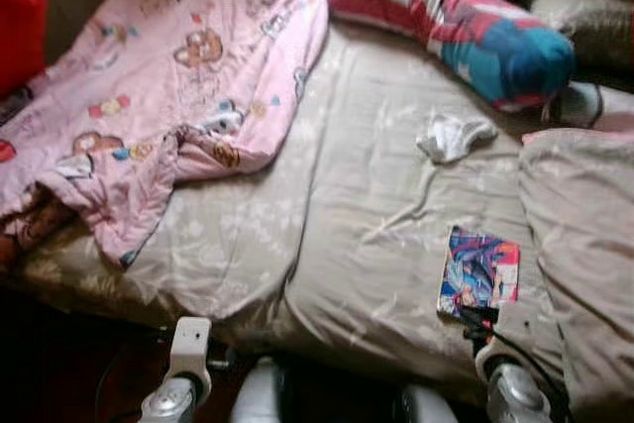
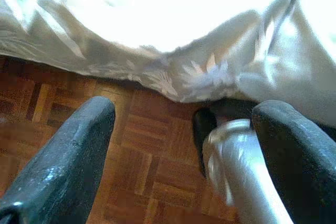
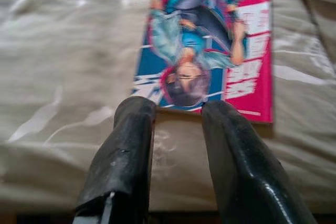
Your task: Clean up the room
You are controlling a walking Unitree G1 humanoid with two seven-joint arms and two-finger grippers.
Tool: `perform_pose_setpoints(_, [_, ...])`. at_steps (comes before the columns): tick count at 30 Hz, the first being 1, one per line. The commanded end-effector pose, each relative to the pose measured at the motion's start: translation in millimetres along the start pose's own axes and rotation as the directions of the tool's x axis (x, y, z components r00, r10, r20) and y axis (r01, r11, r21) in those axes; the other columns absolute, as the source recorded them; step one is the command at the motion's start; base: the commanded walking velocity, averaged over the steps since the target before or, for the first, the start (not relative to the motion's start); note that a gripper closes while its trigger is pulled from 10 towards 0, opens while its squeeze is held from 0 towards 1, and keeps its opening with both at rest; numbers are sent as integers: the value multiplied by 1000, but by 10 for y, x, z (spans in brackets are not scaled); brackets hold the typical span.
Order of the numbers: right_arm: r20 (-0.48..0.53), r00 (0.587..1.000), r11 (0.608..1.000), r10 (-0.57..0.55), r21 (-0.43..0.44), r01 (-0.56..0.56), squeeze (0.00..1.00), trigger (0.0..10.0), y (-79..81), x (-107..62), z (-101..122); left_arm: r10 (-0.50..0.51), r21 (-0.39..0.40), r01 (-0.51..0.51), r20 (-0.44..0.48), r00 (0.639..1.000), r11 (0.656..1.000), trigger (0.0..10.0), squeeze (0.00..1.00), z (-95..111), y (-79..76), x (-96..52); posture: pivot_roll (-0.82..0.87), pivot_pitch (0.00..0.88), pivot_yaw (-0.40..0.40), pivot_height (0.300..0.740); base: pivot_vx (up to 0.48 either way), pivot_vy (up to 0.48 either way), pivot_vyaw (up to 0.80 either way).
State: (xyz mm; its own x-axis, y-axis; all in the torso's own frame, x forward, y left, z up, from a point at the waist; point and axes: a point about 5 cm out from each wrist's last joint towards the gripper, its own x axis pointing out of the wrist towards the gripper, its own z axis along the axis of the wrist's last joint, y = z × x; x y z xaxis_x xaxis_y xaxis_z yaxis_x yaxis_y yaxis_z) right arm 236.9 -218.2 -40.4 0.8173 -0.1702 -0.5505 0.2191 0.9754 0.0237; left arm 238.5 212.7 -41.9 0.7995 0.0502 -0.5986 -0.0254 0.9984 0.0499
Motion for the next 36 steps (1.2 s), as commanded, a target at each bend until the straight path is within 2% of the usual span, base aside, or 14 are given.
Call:
perform_pose_setpoints(1, [-78, 997, 999, 12, -39, -15, 0, 10000, 25, -50, -171, 20, -30, -21, -44, 999, 999, 10000, 0, -99, 23, -26, 107, 128, 24, 740, 0, 0, 0])
perform_pose_setpoints(7, [-191, 981, 1000, -18, -26, 13, 0, 10000, 1, -140, -414, 15, -33, -17, -64, 998, 999, 10000, 0, -137, -30, -27, 94, 120, 20, 740, 0, 0, 0])
perform_pose_setpoints(11, [-246, 969, 994, -7, -105, -19, 0, 10000, 14, -224, -581, 32, -26, -34, -97, 995, 999, 10000, 0, -227, -8, -60, 84, 104, 21, 740, 0, 0, 0])
perform_pose_setpoints(16, [-288, 957, 995, -27, -99, -1, 0, 10000, -23, -301, -715, 59, -34, -64, -139, 988, 997, 10000, 0, -352, 50, -115, 93, 109, 13, 740, 0, 0, 0])
perform_pose_setpoints(22, [-305, 951, 988, -53, -155, 5, 0, 10000, -49, -323, -751, 63, -25, -67, -154, 986, 997, 10000, 0, -418, 62, -147, 104, 115, 18, 740, 0, 126, 0])
perform_pose_setpoints(28, [-299, 954, 978, -10, -203, -53, 0, 10000, 1, -314, -739, 70, -17, -74, -163, 984, 997, 10000, 0, -447, 91, -165, 106, 118, 22, 740, 0, 277, 381])
perform_pose_setpoints(32, [-304, 953, 976, -9, -209, -57, 0, 10000, 8, -312, -740, 73, -11, -75, -168, 983, 997, 10000, 0, -459, 101, -171, 110, 115, 26, 740, 0, 285, 800])
perform_pose_setpoints(36, [-316, 948, 981, -17, -188, -45, 0, 10000, -1, -321, -759, 73, -6, -75, -169, 983, 997, 10000, 0, -461, 110, -174, 114, 116, 25, 740, 0, 287, 0])
